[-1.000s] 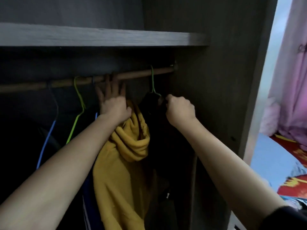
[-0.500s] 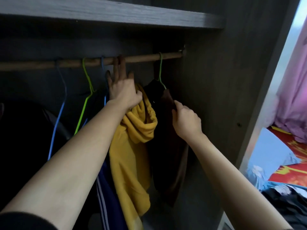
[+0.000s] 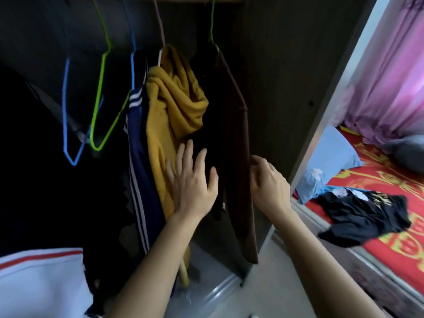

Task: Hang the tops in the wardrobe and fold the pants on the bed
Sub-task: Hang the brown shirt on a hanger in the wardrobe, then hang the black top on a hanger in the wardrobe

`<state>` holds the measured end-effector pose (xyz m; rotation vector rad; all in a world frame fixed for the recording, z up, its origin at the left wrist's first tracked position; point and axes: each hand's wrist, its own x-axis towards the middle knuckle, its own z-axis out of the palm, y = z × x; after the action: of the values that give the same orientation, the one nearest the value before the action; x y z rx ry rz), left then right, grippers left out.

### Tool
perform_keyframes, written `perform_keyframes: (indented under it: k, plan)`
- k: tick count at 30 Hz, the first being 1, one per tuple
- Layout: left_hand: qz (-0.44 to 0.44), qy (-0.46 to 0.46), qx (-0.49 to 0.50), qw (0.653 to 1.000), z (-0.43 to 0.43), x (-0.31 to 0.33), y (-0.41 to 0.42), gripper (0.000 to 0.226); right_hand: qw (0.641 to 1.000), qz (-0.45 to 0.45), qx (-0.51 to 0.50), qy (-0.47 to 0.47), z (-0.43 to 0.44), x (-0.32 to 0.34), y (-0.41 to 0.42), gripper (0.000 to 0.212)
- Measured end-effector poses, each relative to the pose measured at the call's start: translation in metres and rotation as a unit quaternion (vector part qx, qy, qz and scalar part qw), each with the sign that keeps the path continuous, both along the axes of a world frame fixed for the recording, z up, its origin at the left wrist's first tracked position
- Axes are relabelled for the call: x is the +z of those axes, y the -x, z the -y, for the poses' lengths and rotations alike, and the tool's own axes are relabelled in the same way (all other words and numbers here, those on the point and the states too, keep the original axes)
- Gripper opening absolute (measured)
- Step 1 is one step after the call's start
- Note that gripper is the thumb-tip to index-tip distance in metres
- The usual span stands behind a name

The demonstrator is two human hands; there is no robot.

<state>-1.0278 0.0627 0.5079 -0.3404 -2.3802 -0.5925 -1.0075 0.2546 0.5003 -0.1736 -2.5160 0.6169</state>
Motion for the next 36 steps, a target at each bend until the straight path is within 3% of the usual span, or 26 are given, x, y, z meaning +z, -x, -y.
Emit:
perform_keyframes:
  k: [4, 9, 13, 18, 24, 29, 36]
  plan:
    - [0.063, 0.044, 0.020, 0.997, -0.009, -0.038, -0.024, 0.056, 0.999, 0.029, -0.024, -0.013, -0.024, -0.025, -0.028, 0.036]
    - [0.087, 0.051, 0.002, 0.995, -0.063, -0.040, -0.044, 0.061, 0.999, 0.017, -0.047, -0.021, -0.086, -0.032, -0.063, 0.034]
    - [0.040, 0.024, -0.043, 0.998, -0.157, -0.031, -0.065, 0.058, 0.997, -0.009, -0.080, -0.014, -0.173, -0.033, -0.101, 0.033]
    - [-0.049, 0.020, -0.170, 0.984, -0.312, -0.038, -0.095, 0.058, 0.989, 0.015, -0.144, -0.021, -0.313, -0.048, -0.169, 0.046]
    - [0.098, 0.103, -0.266, 0.953, -0.470, -0.083, -0.132, 0.067, 0.964, 0.114, -0.241, -0.009, -0.453, -0.088, -0.242, 0.058]
    - [0.144, 0.223, -0.300, 0.916, -0.556, -0.123, -0.122, 0.068, 0.946, 0.172, -0.276, 0.009, -0.538, -0.124, -0.267, 0.065]
    - [0.179, 0.266, -0.319, 0.892, -0.672, -0.174, -0.069, 0.071, 0.922, 0.220, -0.312, 0.071, -0.641, -0.172, -0.240, 0.069]
